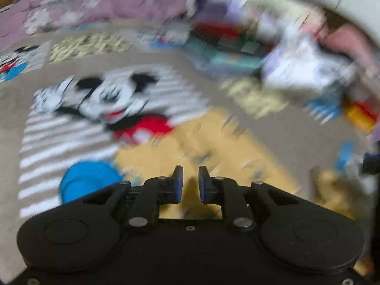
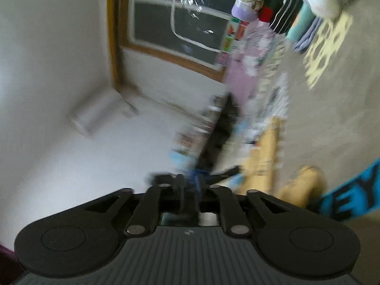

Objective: Fold clothes
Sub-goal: 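Lower the yellow corner onto the garment and open the right gripper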

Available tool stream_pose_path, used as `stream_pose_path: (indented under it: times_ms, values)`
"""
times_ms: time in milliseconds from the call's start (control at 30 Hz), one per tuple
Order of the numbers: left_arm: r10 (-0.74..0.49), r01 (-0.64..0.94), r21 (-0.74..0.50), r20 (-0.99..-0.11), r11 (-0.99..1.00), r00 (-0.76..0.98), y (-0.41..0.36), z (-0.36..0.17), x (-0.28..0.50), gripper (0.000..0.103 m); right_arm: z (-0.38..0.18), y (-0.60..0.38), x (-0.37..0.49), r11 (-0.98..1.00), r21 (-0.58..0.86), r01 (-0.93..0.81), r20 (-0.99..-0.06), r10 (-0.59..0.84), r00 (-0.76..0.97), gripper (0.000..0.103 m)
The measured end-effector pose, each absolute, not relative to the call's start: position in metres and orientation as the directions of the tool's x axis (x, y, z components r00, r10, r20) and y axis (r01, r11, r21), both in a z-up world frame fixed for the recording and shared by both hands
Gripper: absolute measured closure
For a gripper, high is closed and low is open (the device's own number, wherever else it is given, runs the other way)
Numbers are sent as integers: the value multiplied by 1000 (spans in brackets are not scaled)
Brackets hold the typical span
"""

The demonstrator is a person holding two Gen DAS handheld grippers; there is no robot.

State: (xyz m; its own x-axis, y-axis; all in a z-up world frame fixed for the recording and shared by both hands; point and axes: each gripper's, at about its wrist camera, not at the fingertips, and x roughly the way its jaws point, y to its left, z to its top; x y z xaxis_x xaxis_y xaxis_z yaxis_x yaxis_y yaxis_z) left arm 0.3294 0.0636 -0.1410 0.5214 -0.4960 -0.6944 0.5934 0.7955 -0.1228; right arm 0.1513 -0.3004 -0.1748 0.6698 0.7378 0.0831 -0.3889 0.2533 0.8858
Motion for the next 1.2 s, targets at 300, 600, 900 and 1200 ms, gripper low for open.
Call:
stream_pose_path:
  times_ms: [300, 600, 900, 1200]
  values:
    - [-513, 576, -121, -625, 808, 589, 76, -108, 294, 88, -145, -279, 128, 705, 596, -384, -207, 598, 774, 43]
    - [-481, 601, -75, -682, 795, 551, 70, -114, 200, 87, -154, -243, 119, 909, 324, -261, -481, 396, 783, 76]
    - [-398, 480, -39, -618, 876, 677, 74, -125, 104, 69, -148, -265, 105, 864, 447, -233, -389, 423, 819, 59]
    - [-210, 145, -165, -507, 976, 836, 149, -119, 76, 59, -155, -192, 106, 939, 71, -336, -563, 315, 764, 73]
